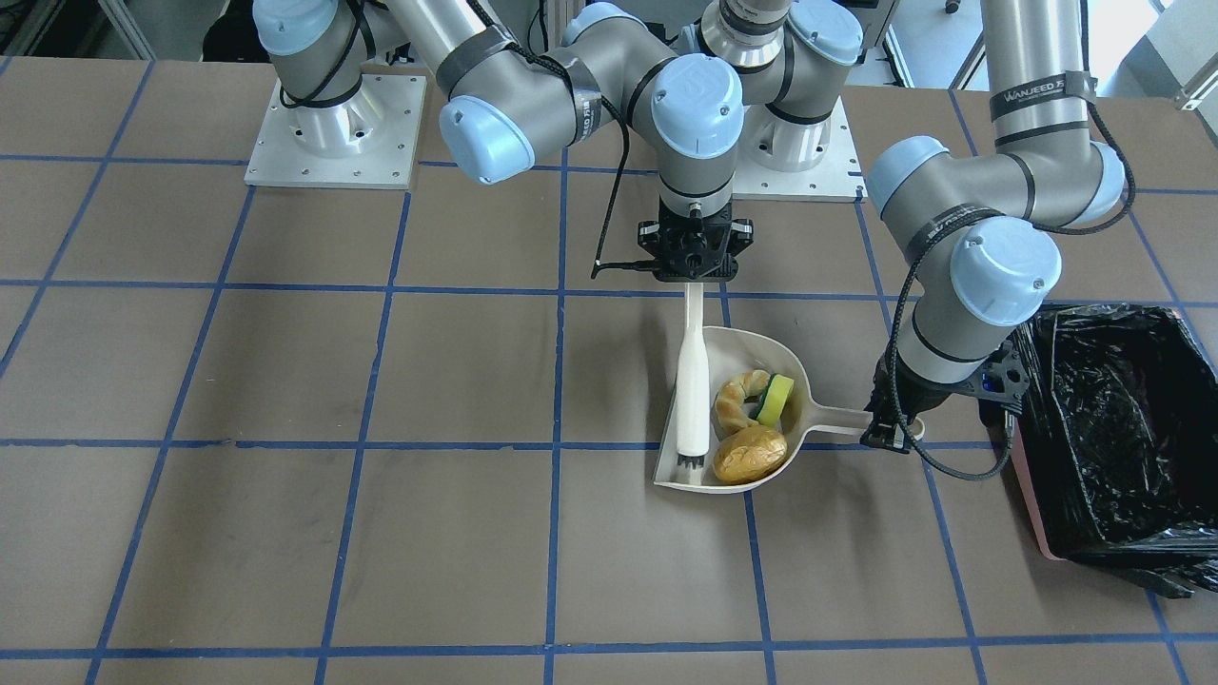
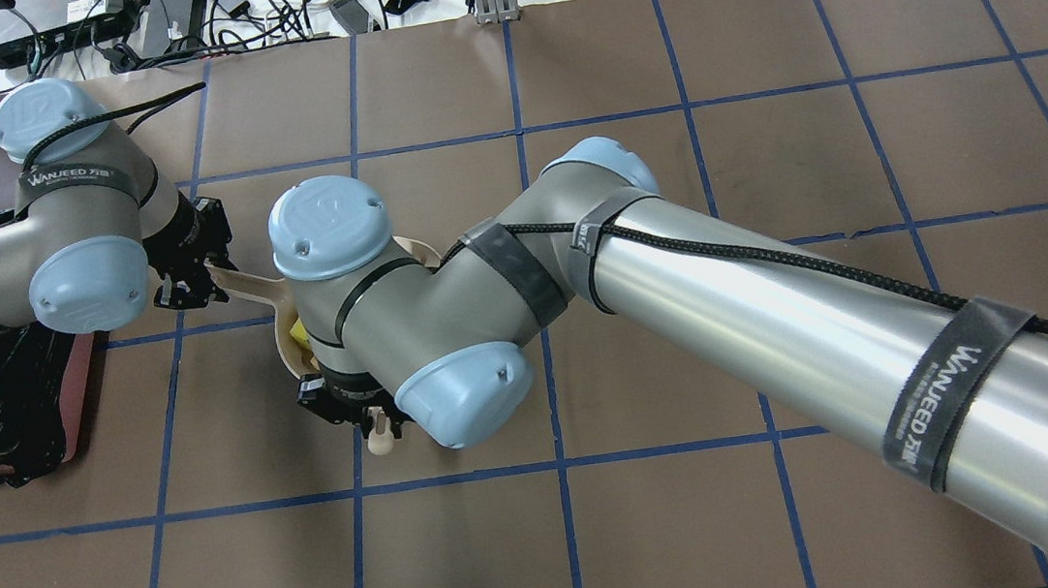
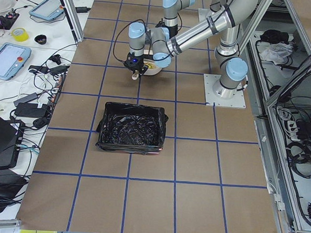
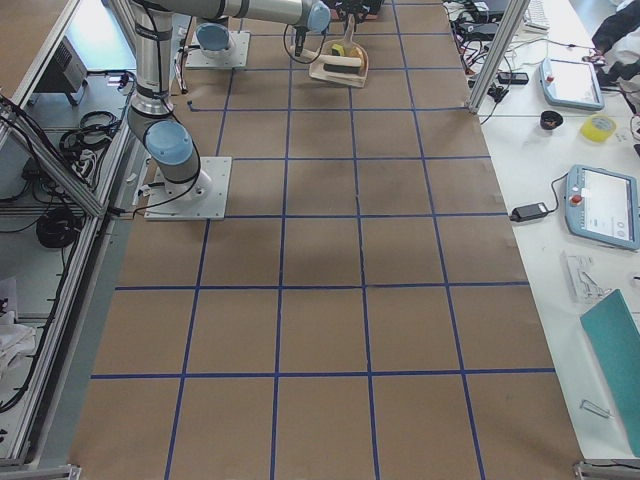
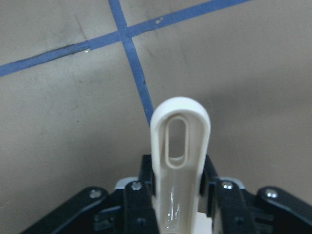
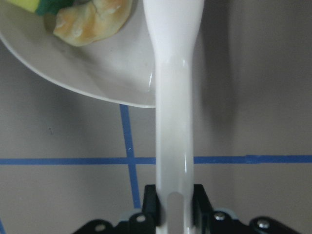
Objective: Sweep and dump trash into bin
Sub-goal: 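Sweep the yellow potato into the dustpan with the right-held brush, then carry the dustpan to the black bin with left gripper while right gripper withdraws brush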
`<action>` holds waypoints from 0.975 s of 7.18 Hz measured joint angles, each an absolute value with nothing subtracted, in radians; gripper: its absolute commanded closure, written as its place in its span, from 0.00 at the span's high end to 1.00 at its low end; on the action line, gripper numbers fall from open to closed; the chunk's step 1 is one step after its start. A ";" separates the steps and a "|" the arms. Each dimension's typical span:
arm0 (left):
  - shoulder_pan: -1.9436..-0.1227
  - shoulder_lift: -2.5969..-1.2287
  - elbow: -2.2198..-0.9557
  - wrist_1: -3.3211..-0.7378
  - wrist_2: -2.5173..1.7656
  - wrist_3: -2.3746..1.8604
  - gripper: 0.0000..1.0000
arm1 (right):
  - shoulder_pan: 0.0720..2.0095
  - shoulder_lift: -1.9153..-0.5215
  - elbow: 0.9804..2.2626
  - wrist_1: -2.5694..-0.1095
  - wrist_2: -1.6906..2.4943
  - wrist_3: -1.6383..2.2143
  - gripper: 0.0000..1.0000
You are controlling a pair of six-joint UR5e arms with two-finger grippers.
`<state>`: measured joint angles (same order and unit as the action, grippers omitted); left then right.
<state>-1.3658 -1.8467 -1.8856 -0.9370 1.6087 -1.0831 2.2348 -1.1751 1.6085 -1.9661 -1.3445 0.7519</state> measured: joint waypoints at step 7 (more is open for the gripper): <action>-1.203 -1.830 -1.567 -1.230 1.354 -1.058 0.00 | 1.582 -1.337 1.586 -1.681 -1.561 0.128 0.00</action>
